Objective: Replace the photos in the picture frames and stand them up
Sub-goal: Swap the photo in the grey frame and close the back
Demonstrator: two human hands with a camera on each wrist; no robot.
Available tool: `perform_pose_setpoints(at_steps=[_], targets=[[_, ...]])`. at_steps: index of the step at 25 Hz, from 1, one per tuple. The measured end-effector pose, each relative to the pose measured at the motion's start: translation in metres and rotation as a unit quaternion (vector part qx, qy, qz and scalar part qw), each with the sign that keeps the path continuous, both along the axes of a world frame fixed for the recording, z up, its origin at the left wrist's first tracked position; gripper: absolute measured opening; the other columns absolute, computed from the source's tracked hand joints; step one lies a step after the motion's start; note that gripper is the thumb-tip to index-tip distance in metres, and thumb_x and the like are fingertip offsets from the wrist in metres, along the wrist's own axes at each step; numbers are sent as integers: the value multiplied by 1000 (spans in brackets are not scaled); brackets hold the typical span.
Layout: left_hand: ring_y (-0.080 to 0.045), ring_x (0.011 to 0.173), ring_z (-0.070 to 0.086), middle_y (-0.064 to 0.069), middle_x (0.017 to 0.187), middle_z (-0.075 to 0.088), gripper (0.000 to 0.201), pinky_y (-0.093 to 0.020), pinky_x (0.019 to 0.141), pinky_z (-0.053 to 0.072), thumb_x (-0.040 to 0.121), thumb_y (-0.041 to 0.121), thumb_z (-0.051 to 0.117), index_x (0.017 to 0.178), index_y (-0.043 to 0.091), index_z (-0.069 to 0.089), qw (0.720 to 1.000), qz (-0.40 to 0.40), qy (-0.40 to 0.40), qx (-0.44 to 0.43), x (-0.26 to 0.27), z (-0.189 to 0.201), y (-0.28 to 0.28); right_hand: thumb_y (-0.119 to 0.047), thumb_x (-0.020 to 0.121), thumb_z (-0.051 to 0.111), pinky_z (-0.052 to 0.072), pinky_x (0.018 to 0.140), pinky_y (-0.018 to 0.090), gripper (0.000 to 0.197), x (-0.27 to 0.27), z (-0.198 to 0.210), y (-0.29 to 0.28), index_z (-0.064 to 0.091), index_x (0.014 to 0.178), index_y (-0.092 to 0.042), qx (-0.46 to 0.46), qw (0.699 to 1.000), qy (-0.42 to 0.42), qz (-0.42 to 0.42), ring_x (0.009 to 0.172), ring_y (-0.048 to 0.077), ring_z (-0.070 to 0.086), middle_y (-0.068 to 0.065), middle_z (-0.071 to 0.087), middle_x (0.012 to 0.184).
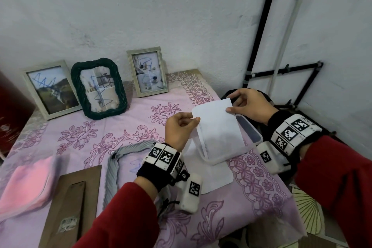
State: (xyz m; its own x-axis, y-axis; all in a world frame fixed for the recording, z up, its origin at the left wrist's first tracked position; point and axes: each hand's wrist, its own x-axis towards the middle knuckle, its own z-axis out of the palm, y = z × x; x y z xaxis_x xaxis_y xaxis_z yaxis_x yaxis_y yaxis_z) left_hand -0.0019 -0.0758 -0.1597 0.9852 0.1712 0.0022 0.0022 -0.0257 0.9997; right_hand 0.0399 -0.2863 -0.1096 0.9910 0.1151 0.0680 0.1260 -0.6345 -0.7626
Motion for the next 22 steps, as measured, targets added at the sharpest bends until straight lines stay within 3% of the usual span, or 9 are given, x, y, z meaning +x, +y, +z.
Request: perform_pose_setpoints(at_steps=[2,6,9,11,14,20,22], targets=[[5,46,52,-3,63,60,13,-10,55,44,79,3,71,87,7,61,1000,1,-2,-8,-1,1,0,-5,71,79,47,51,8,30,-1,0,-1,63,96,-11,16,1000,-6,-17,54,6,58,0,63,67],[4,47,57,-4,66,61,9,-9,52,44,83,4,66,89,7,60,1000,10,-7,-22,-5,6,1,1,72,76,49,49,17,30,-2,-3,-3,61,98,-5,56,998,0,-39,52,12,57,4,62,66],[-10,55,59,-5,69,60,8,-17,55,50,86,6,64,91,7,58,998,35,-12,-43,-6,13,3,1,74,75,50,47,14,29,-2,-5,-3,61,99,-6,55,998,-4,-38,54,13,58,5,63,68],[-17,62,60,-8,73,60,11,-23,57,55,86,5,63,96,3,57,996,44,-23,-72,-7,21,6,1,74,74,51,48,13,29,-3,-6,-2,62,100,-6,51,998,-5,-36,55,13,59,4,64,69],[-19,66,63,-9,77,61,11,-22,54,57,86,4,63,96,4,58,993,52,-60,-90,-8,38,12,2,75,73,53,52,18,30,-3,-6,-1,62,102,-5,52,998,0,-41,57,14,60,6,64,71],[-14,67,63,-5,79,63,11,-26,62,58,86,7,64,95,7,59,983,74,-154,-70,-12,75,33,7,75,70,53,60,33,29,-3,-6,1,62,102,0,59,997,9,-56,57,17,58,6,62,67],[-8,67,63,-5,81,63,16,-25,63,58,86,9,65,100,4,60,978,81,-185,-58,-16,85,41,6,76,69,54,62,33,28,-5,-5,2,63,103,1,45,997,9,-63,57,16,58,5,63,67]])
